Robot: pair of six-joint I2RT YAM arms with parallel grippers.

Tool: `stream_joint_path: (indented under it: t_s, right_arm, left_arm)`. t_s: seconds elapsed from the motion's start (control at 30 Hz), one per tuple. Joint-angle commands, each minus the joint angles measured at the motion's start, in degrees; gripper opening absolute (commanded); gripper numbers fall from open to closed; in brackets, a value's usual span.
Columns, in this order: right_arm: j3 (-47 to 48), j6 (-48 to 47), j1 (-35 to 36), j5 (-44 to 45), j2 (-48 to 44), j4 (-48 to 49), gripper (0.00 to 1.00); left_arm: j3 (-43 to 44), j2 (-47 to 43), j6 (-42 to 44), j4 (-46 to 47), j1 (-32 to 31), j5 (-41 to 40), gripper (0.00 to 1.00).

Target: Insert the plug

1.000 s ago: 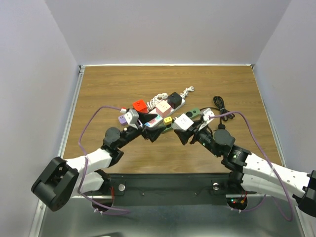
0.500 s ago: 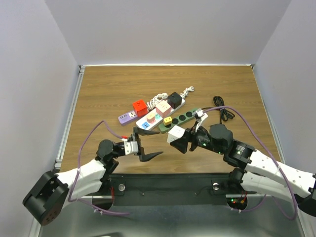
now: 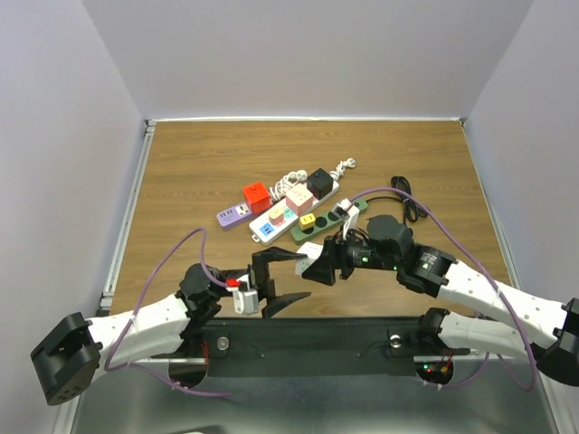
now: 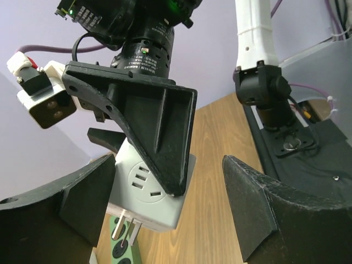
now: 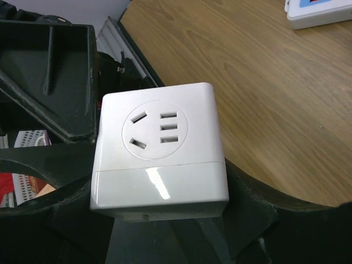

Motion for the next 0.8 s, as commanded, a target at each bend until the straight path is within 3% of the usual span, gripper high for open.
stream_joint_path:
  t_s: [0.0, 0.3, 0.77]
  right_arm:
    - [4.34, 0.2, -0.49, -3.71, 0.27, 0.53, 0.0]
    - [4.78, -1.47, -0.84, -4.42, 1.07, -1.93, 0.0]
    - [8.56, -2.35, -1.72, -3.54, 0.71, -7.03, 0.0]
  left_arm:
    - [3.11, 1.02, 3.51, -2.21, -1.39, -5.67, 0.89]
    - [6.62, 6.11, 6.59, -4.13, -4.64, -13.59, 0.9]
    - [9.44, 10.42, 8.52, -11.26, -8.33, -17.02, 0.89]
